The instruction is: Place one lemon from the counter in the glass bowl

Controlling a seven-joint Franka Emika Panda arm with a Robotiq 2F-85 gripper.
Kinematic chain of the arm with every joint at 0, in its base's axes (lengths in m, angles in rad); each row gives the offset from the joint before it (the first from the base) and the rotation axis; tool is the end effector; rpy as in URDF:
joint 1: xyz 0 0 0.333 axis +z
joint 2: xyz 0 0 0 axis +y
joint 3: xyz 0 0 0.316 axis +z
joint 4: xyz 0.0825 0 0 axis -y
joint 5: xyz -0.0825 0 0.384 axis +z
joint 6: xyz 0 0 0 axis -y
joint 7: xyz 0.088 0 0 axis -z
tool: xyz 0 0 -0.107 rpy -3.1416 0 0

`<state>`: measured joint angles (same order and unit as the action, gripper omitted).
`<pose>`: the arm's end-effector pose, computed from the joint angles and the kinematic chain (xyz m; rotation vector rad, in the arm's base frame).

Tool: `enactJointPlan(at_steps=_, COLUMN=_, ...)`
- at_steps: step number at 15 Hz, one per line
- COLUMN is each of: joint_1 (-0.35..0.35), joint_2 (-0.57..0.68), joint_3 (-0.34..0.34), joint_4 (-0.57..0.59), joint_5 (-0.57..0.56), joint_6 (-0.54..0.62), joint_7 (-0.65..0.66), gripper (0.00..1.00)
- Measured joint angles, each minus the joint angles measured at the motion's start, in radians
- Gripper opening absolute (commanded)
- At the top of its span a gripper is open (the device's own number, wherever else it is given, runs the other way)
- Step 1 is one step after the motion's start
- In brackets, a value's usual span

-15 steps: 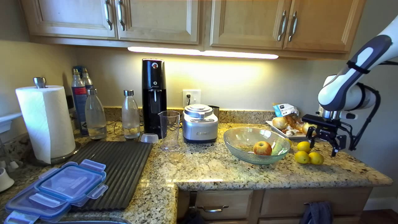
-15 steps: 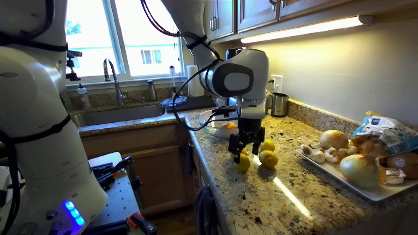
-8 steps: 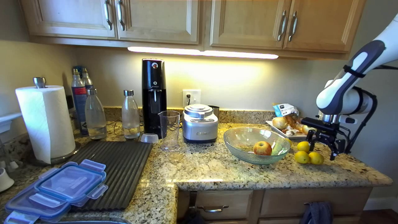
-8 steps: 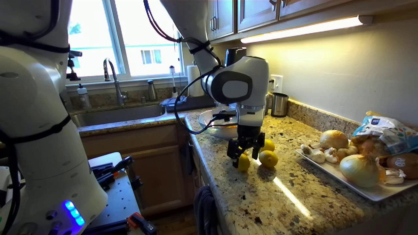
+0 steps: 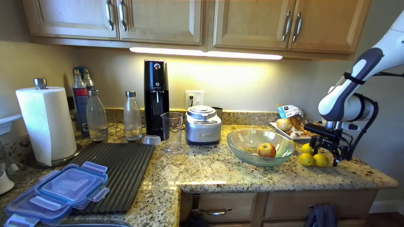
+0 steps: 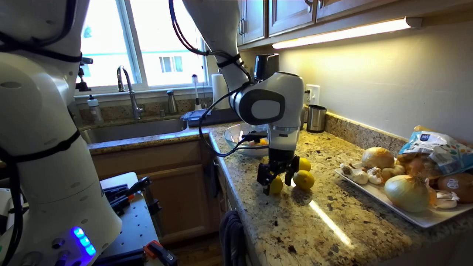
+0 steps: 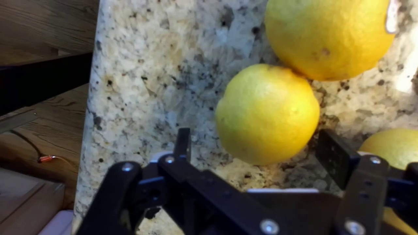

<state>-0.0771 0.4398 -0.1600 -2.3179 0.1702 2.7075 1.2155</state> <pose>0.4958 -0.1308 0.1505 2.1810 -2.2345 -0.0549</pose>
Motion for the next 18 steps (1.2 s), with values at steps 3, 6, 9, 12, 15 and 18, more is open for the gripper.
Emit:
enactJointPlan(at_steps=3, joint_1=0.000, joint_2=0.009, joint_3=0.000, joint_4=0.007, joint_5=0.005, joint_6=0.000, joint_7=0.000, gripper=0.53)
enactJointPlan(at_steps=6, joint_1=0.000, joint_2=0.015, joint_3=0.000, joint_4=0.011, joint_5=0.010, joint_6=0.000, joint_7=0.000, gripper=0.81)
enactJointPlan(at_steps=9, joint_1=0.000, joint_2=0.015, joint_3=0.001, joint_4=0.013, joint_5=0.014, joint_6=0.000, joint_7=-0.002, gripper=0.94)
enactJointPlan(at_steps=12, joint_1=0.002, joint_2=0.013, joint_3=0.000, joint_4=0.014, joint_5=0.014, joint_6=0.000, joint_7=-0.003, gripper=1.00)
enactJointPlan(at_steps=15, joint_1=0.010, joint_2=0.006, joint_3=-0.004, joint_4=0.014, joint_5=0.014, joint_6=0.000, joint_7=-0.007, gripper=1.00)
enactJointPlan(at_steps=18, joint_1=0.014, joint_2=0.001, joint_3=-0.002, joint_4=0.014, joint_5=0.014, joint_6=0.000, joint_7=-0.007, gripper=1.00)
